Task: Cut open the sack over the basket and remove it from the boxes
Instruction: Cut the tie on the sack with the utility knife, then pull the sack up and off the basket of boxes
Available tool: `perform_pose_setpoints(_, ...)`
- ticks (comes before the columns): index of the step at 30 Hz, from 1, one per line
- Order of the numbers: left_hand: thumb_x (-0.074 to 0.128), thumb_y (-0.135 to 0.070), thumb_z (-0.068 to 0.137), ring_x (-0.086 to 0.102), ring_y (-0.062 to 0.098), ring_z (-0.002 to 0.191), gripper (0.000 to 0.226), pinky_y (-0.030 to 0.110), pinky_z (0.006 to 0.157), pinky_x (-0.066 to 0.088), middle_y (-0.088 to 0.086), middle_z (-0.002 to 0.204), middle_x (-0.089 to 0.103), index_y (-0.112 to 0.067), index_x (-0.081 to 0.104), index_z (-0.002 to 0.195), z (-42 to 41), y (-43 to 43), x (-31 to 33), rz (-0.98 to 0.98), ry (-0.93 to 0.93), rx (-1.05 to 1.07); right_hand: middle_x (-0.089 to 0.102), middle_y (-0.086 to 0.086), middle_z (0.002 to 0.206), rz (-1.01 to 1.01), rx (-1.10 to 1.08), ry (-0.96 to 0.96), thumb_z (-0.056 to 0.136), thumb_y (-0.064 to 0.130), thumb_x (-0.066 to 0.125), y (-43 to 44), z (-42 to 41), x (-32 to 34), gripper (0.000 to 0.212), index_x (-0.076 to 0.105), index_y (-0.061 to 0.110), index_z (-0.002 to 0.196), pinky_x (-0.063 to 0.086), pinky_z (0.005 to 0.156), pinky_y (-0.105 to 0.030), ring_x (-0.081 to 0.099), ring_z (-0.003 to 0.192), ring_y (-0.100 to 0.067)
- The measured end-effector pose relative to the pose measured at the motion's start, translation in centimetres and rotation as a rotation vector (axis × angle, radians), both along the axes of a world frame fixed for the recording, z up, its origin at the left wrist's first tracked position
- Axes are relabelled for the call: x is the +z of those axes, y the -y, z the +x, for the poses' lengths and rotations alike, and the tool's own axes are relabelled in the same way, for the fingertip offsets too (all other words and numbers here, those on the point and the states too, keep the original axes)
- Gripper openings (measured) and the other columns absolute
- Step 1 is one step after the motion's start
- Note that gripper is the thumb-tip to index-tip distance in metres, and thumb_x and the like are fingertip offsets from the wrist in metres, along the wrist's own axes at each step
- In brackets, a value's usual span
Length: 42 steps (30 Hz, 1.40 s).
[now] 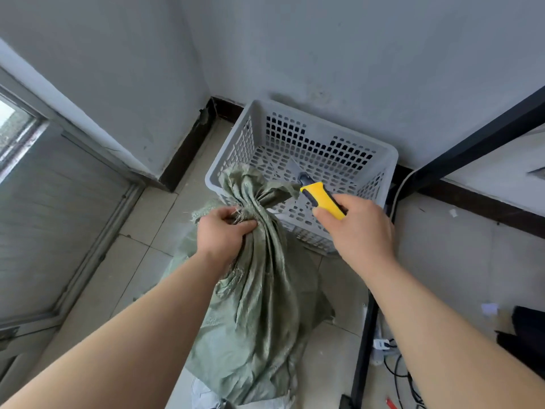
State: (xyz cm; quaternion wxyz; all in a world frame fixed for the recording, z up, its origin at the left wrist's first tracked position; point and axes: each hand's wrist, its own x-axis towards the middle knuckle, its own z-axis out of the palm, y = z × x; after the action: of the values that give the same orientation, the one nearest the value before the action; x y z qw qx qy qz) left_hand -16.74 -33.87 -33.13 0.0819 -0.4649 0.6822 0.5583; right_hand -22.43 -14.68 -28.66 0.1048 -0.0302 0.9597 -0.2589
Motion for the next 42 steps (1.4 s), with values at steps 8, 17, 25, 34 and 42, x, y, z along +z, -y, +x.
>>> perform_pose_setpoints(8,0.062,-0.007,0.09,0.058,0.01,0.076,0.059,0.027,0.064,0.053,0.001,0.097,0.054,-0.032,0.035,0.136,-1.5,0.7,1.8,0.185,-0.167,-0.14,0.044,0.003,0.063,-0.537,-0.462,0.405,0.078,0.049,0.067,1.3,2.2,-2.0,0.034,0.047,0.022,0.074,0.038,0.058,-0.035,0.048,0.059,-0.024)
perform_pose_setpoints(17,0.057,0.004,0.089,0.063,0.017,0.099,0.102,0.04,0.082,0.058,0.014,0.149,0.037,-0.046,-0.01,0.147,-2.8,0.4,2.4,0.291,-0.222,-0.194,0.047,0.001,0.074,-0.654,-0.563,0.515,0.074,0.016,0.079,4.6,2.7,-3.4,0.035,0.047,0.015,0.087,0.035,0.054,-0.028,0.045,0.061,-0.015)
perform_pose_setpoints(25,0.085,-0.035,0.065,0.044,0.023,0.131,0.126,0.033,0.104,0.037,0.008,0.149,0.041,-0.036,-0.008,0.15,-1.5,1.5,1.4,0.216,-0.084,-0.299,0.043,0.0,0.076,-0.67,-0.663,0.47,0.084,0.01,0.069,3.7,1.3,-3.2,0.026,0.047,0.015,0.095,0.033,0.056,-0.029,0.04,0.062,-0.016)
perform_pose_setpoints(34,0.05,-0.057,0.089,0.06,0.024,0.08,0.046,0.031,0.066,0.044,0.006,0.079,0.06,-0.013,0.058,0.079,0.4,2.8,-1.5,-0.301,0.331,-0.899,0.039,-0.001,0.071,-0.596,-0.727,0.437,0.086,0.007,0.066,1.6,1.0,-4.0,0.024,0.045,0.014,0.092,0.032,0.051,-0.03,0.036,0.057,-0.017)
perform_pose_setpoints(42,0.033,-0.049,0.098,0.056,0.026,0.103,0.049,0.043,0.106,0.029,0.003,0.095,0.067,-0.016,0.069,0.094,-0.4,2.5,-3.3,-0.589,0.246,-1.076,0.041,-0.002,0.072,-0.494,-0.678,0.449,0.086,0.009,0.064,0.2,2.4,-6.2,0.022,0.043,0.014,0.092,0.035,0.052,-0.03,0.037,0.057,-0.018)
